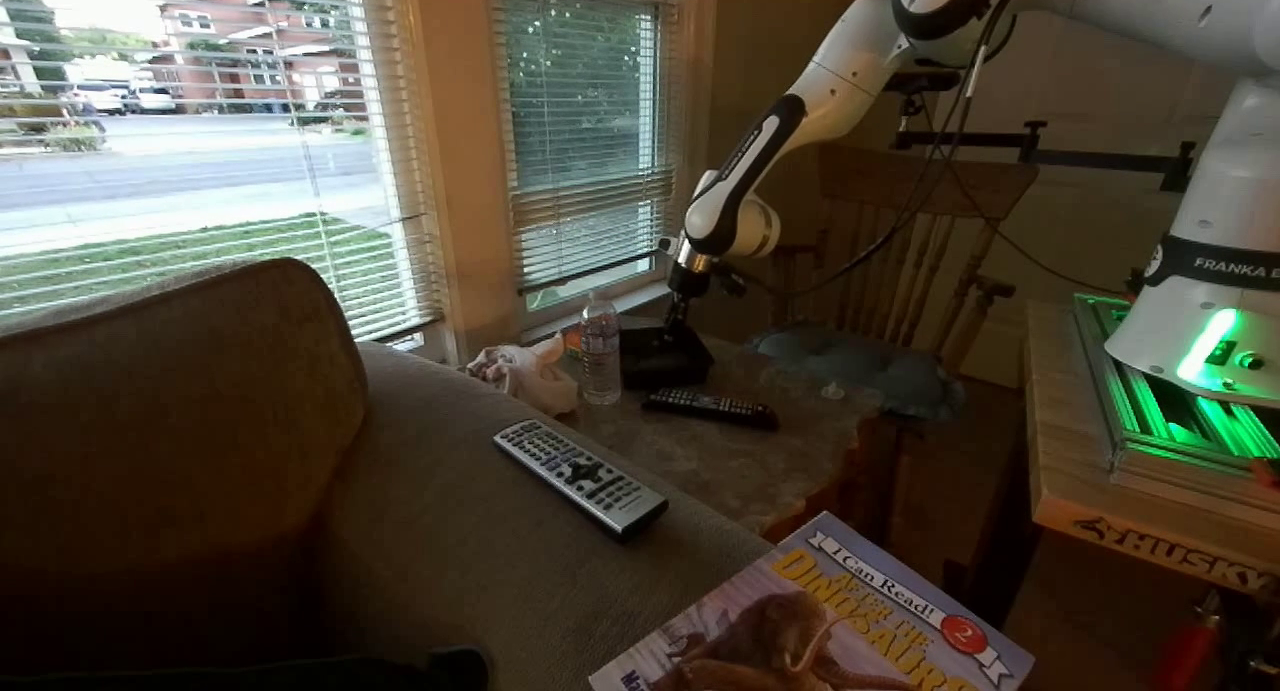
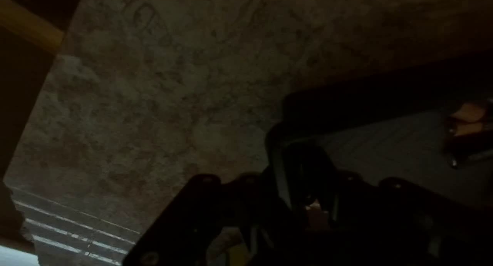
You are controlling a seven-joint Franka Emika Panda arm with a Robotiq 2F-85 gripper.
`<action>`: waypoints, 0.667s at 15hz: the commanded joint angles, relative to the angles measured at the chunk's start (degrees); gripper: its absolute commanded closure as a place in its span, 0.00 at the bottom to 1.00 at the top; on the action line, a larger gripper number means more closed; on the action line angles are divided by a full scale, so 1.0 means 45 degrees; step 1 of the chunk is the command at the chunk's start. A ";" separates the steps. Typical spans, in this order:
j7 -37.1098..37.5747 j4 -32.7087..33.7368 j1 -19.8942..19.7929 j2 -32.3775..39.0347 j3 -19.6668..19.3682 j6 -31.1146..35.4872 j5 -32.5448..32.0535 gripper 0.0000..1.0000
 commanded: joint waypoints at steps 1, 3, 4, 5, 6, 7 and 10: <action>0.1272 -0.0127 -0.0653 0.0786 0.0934 0.1427 0.0227 0.95; 0.1928 -0.0390 -0.0921 0.1015 0.1293 0.2179 0.0189 0.95; 0.2299 -0.0557 -0.1008 0.1081 0.1406 0.2716 0.0129 0.95; 0.2709 -0.0749 -0.1109 0.1118 0.1507 0.3226 0.0051 0.95; 0.3158 -0.0927 -0.1190 0.1136 0.1602 0.3722 -0.0045 0.95; 0.2829 -0.1011 -0.1337 0.0345 0.1329 0.2565 -0.0900 0.95; 0.2931 -0.1098 -0.1431 0.0298 0.1364 0.2608 -0.1262 0.80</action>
